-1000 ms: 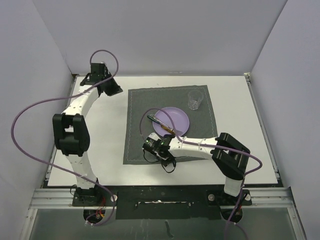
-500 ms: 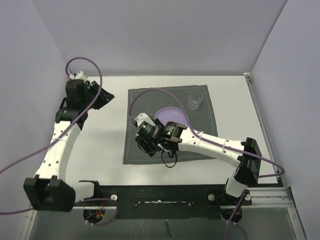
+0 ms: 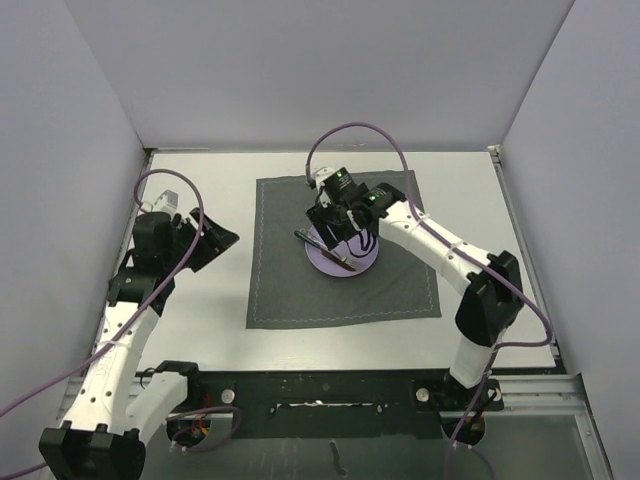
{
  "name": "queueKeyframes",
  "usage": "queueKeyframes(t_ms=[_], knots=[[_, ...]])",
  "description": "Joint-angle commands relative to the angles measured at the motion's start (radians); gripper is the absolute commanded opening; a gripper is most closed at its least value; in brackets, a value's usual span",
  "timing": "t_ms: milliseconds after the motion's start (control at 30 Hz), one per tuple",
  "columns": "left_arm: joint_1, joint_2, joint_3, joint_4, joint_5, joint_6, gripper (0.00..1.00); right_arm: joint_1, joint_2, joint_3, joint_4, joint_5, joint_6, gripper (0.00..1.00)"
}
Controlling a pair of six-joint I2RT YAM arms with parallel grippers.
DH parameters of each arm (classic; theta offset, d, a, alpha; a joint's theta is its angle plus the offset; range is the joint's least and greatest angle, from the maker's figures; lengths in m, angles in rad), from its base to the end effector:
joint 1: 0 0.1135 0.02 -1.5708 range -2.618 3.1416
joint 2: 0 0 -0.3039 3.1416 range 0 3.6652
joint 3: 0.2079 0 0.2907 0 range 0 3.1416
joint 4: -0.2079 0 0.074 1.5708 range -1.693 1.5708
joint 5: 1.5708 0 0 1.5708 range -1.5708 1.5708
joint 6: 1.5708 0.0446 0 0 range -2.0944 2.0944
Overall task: Set the dinner table for one person
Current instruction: Adjust the napkin at the center of the board, then pick up the knife with the napkin.
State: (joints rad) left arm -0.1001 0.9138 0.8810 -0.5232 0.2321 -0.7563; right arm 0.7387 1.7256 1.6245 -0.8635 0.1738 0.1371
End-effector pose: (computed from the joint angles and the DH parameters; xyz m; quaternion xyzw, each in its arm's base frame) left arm 0.2182 -0.0322 0.3428 -0.2265 0.8400 -0.2925 0.3970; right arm 0.3180 0.2792 0.3478 -0.2570 0.9158 0.0511 0.3044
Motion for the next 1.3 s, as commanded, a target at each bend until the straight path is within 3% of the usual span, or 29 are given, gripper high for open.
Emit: queueKeyframes(t_ms=[0,167,700,1267], knots=[[-0.007,-0.101,-0.010,-0.012,-0.016,-0.024,0.62,-0.001,0.093,0.064,0.106,-0.183,-0.079,0.63],[-0.009,-0.139,-0.018,-0.067,-0.018,-0.029,0.63,0.009,0.205,0.128,0.151,-0.290,-0.091,0.57],[-0.010,-0.081,-0.036,-0.048,-0.004,-0.001,0.63,-0.011,0.455,0.330,0.164,-0.364,-0.139,0.56],[-0.009,-0.052,-0.030,-0.027,0.019,0.000,0.63,-0.054,0.528,0.347,0.156,-0.385,-0.152,0.54]])
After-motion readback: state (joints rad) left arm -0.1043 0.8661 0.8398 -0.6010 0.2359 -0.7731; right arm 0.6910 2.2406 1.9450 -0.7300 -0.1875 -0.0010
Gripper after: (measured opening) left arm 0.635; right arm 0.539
